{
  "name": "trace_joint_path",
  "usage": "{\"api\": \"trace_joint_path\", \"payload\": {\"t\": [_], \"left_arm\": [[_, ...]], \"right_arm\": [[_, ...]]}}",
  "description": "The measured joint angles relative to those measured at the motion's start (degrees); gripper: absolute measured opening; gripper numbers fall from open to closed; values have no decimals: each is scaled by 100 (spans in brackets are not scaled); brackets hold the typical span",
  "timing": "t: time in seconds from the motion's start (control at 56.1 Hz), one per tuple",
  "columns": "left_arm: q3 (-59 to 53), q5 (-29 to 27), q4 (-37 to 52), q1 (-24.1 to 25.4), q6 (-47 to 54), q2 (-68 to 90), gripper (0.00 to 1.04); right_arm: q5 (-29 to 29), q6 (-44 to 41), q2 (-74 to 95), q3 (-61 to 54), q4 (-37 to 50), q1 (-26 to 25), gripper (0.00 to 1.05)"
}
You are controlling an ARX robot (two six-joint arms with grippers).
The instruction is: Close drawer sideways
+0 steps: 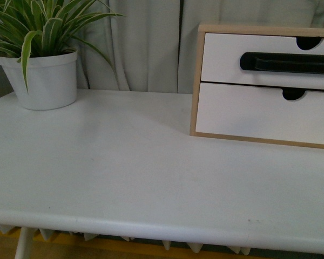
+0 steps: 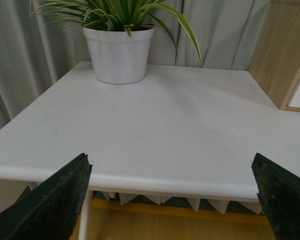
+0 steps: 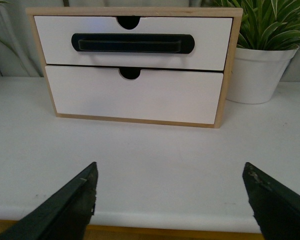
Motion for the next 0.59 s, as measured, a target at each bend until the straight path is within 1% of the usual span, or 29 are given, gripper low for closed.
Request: {"api": "trace_joint_path", "payload": {"t": [0.018, 0.036, 0.053, 0.089, 0.588], "left_arm": [[0, 0, 0, 0, 2, 0, 100], [0, 0, 0, 0, 0, 0, 100], [0, 0, 0, 0, -2, 0, 98], [0, 0, 0, 0, -2, 0, 98], [0, 0, 0, 0, -2, -2, 98]], "right_arm": [[0, 0, 0, 0, 0, 0, 94], [0, 11, 0, 0, 0, 0, 97], [0, 13, 0, 0, 0, 0, 97], [0, 11, 0, 0, 0, 0, 95], [0, 13, 0, 0, 0, 0, 95]]}}
